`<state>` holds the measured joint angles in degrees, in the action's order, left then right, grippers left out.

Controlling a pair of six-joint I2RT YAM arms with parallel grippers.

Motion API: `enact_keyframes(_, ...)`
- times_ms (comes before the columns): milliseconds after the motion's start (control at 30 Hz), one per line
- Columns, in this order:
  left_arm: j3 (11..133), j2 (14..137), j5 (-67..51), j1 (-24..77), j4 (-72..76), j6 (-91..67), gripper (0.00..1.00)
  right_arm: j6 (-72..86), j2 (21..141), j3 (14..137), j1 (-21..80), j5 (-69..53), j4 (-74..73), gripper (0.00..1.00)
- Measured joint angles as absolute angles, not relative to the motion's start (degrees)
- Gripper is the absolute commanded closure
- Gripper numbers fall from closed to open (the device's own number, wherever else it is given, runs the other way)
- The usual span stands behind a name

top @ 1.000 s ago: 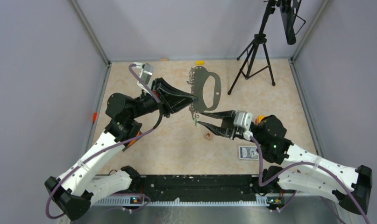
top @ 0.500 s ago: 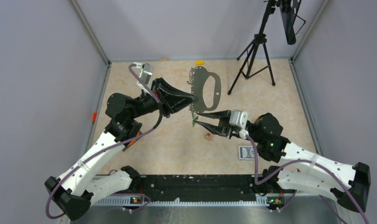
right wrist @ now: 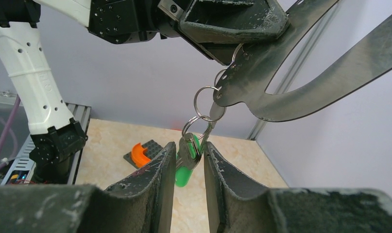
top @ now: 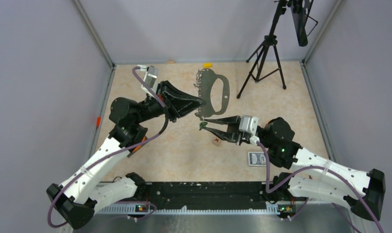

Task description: Remove the keys from the keyring

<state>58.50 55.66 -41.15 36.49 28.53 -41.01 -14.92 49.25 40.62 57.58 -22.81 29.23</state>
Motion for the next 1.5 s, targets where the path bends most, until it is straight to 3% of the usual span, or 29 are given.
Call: enact_keyframes(1500,58.5,55.7,-41.1,36.5,29.6,-42.1,1.00,-14.9,48.8,41.4,57.6,-25.1,31.1,0.76)
